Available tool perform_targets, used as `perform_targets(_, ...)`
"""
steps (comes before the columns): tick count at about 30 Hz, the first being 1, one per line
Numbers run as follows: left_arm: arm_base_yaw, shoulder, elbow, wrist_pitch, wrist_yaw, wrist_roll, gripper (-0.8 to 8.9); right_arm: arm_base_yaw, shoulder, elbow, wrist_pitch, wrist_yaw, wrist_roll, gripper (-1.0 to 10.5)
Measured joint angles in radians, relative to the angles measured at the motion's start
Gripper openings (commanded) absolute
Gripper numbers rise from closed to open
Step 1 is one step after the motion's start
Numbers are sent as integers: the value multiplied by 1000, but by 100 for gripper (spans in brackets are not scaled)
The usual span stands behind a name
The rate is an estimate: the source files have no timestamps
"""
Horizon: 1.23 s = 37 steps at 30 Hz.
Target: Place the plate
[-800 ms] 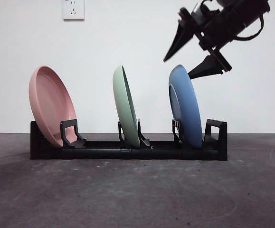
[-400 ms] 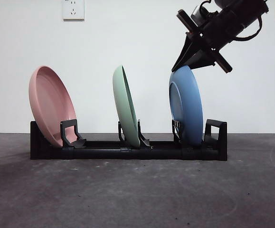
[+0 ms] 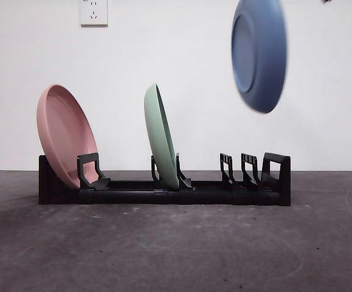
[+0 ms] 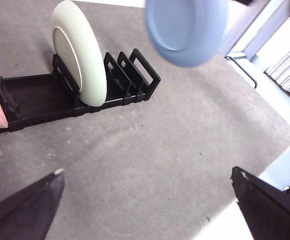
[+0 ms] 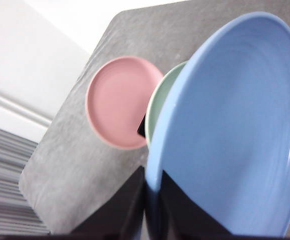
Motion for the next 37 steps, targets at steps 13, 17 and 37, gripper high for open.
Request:
perform_targets(13, 0, 0, 0, 10, 0, 1, 531, 261, -256, -157, -222, 64, -288, 12)
perform_targets(17, 0, 1, 0, 10, 0, 0, 531, 424, -301, -292, -215, 203, -302, 12)
perform_targets(37, 0, 1, 0, 10, 0, 1, 531, 1054, -11, -533, 89, 978, -235, 12)
